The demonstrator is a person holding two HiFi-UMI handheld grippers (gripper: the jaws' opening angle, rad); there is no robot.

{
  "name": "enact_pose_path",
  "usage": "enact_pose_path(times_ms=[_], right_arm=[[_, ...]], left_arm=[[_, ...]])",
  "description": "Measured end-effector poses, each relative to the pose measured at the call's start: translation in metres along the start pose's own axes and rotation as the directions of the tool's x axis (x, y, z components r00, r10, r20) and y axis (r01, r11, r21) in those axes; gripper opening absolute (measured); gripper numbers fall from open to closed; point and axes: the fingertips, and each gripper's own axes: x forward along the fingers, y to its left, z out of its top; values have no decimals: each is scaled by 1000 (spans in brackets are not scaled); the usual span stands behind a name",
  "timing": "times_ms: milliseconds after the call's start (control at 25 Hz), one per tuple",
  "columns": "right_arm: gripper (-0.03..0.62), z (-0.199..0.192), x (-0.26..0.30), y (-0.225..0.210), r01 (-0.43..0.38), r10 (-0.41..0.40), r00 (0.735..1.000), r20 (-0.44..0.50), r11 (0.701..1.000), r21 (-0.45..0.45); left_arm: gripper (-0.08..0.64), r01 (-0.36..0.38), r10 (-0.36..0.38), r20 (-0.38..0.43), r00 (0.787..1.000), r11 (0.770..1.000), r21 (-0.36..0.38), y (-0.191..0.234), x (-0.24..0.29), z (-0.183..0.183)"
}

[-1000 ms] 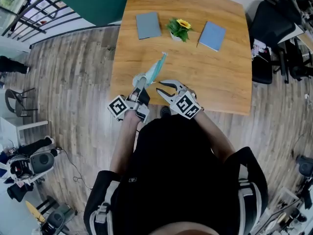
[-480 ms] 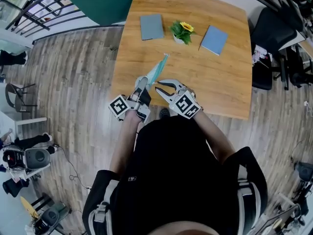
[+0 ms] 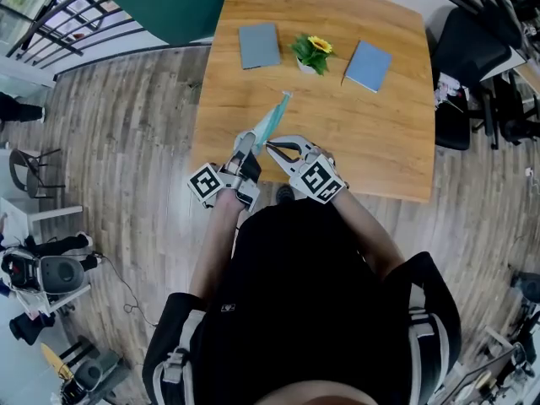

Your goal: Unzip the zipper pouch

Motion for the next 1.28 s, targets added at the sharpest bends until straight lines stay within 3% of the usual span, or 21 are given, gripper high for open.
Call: enact_pose_path(times_ms=[800,1280], right_arm=[[8,-7,6,-7,52,-53,997,-52,998,-22],[8,-11,-3,-10,91,-92,995,-48,996,-12]], left_arm=[[5,-57,57,3,998,998,-27,20,-8,4],[5,-37,37,-4,999,999,-37,14,-6,-5]])
